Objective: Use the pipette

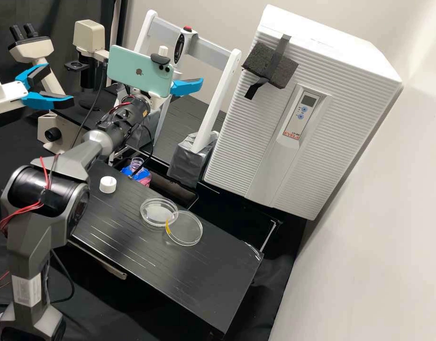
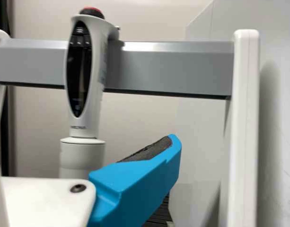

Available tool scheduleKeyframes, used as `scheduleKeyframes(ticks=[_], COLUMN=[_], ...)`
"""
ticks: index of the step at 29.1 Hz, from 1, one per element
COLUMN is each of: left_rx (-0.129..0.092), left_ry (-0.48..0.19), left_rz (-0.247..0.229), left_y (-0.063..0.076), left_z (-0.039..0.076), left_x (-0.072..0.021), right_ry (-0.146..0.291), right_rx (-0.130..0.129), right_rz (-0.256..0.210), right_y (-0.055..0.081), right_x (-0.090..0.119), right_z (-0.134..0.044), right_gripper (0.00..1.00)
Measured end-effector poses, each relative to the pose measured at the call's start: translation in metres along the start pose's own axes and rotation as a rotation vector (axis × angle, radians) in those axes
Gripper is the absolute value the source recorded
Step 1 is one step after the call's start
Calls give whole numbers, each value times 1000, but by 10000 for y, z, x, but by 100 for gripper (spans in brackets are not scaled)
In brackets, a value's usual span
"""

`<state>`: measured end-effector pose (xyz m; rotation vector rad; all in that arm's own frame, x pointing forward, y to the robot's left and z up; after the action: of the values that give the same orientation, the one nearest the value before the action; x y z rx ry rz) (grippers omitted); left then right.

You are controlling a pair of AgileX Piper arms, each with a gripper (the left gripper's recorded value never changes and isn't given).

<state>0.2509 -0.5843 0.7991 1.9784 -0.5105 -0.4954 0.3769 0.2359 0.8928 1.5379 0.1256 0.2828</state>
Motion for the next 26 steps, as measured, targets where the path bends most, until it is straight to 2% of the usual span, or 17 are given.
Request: scheduleKeyframes(ticks=[9, 26], left_rx=[-2, -2], left_ry=[3, 4], left_rz=[3, -3], left_y=[7, -10], left_z=[-8, -13], left_x=[3, 5], right_ry=[-26, -27], right_rx=[1, 1], right_rz=[-4, -6], right_y=[-17, -18], right_x=[30, 30], right_z=[72, 73], right_gripper=[0, 0])
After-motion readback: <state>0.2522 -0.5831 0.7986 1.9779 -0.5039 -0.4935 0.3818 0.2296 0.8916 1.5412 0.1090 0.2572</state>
